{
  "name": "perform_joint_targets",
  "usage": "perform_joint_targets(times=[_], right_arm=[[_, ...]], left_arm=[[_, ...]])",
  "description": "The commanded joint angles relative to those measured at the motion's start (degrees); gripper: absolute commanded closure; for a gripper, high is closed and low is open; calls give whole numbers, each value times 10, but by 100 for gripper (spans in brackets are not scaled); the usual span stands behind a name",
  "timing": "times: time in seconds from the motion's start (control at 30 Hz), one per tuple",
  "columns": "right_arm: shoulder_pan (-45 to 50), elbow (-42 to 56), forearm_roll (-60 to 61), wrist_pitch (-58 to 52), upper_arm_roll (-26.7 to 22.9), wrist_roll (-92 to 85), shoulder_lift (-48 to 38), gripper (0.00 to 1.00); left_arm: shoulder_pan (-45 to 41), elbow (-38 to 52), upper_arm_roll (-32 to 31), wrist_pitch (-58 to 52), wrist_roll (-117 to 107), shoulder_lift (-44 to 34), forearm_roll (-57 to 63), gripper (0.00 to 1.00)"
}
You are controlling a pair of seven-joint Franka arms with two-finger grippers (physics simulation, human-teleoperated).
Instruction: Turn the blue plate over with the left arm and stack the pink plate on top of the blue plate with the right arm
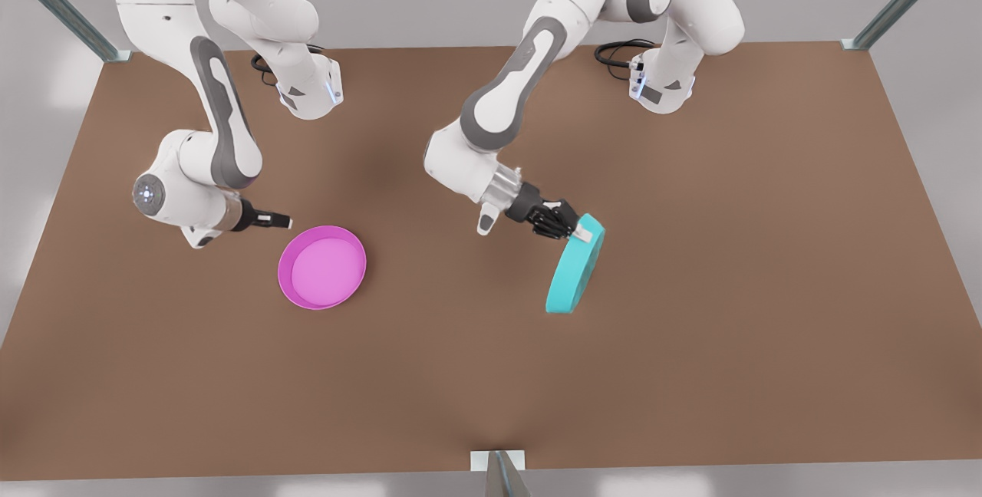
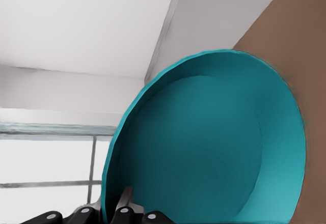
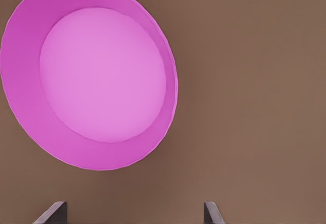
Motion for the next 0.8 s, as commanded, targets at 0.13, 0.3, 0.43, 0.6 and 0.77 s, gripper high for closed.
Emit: perform_joint_targets(times=[0.13,0.3,0.43,0.6,0.77], right_arm=[[-11,64,4,224,1,-44,134,0],[-11,94,4,229,2,-45,183,0],[-17,72,4,228,2,-72,191,0],[-17,69,4,226,3,-81,196,0],[-19,69,4,225,4,-88,195,0]], left_arm=[[29,-86,-131,-38,-951,37,272,79],[27,-96,-156,-37,-1022,57,277,79],[26,-97,-168,-36,-1071,100,277,79],[26,-96,-179,-37,-1086,124,277,79],[25,-96,-211,-57,-1086,138,276,79]])
